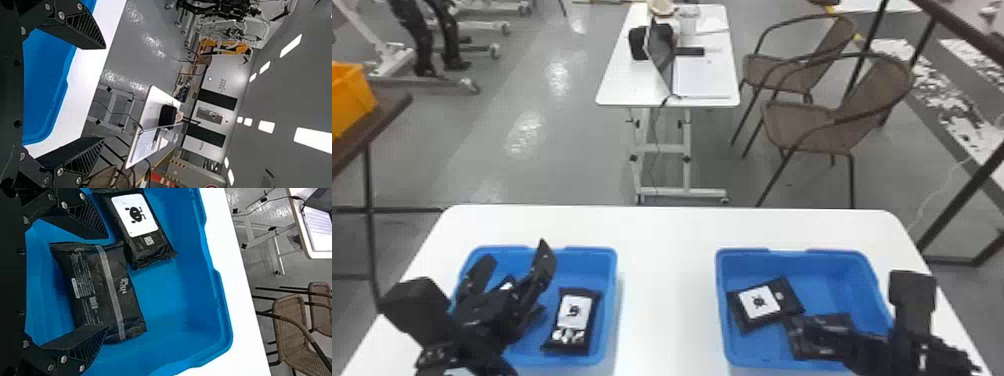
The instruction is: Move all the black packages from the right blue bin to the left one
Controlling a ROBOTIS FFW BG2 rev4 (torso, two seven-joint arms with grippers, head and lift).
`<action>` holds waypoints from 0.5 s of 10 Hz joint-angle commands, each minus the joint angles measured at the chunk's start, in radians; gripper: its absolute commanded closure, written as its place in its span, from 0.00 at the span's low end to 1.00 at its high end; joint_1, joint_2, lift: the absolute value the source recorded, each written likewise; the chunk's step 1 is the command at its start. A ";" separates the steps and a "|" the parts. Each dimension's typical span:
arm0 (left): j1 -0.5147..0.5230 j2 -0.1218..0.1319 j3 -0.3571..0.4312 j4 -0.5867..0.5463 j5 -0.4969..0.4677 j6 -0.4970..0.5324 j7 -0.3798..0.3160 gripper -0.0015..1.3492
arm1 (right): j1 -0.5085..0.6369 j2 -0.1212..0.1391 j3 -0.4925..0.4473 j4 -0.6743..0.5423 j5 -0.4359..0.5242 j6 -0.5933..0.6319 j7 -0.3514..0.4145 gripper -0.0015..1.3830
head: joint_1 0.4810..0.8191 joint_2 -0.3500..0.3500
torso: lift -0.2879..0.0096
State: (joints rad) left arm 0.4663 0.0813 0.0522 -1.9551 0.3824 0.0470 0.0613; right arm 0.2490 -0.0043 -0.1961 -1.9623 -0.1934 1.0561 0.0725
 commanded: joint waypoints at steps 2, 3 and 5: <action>-0.001 0.000 -0.002 0.004 0.001 -0.001 -0.003 0.15 | -0.034 -0.020 0.000 0.017 0.005 0.021 -0.011 0.16 | 0.63 0.51 | 0.83; -0.001 0.002 -0.002 0.004 0.001 -0.004 -0.005 0.15 | -0.045 -0.028 0.000 0.029 0.003 0.033 -0.013 0.16 | 0.63 0.50 | 0.83; -0.001 0.000 -0.002 0.005 0.001 -0.004 -0.006 0.15 | -0.057 -0.034 0.001 0.051 -0.012 0.056 -0.025 0.16 | 0.63 0.49 | 0.83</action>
State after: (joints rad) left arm 0.4648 0.0816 0.0506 -1.9498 0.3835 0.0430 0.0555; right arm 0.1947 -0.0369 -0.1958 -1.9181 -0.1995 1.1063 0.0477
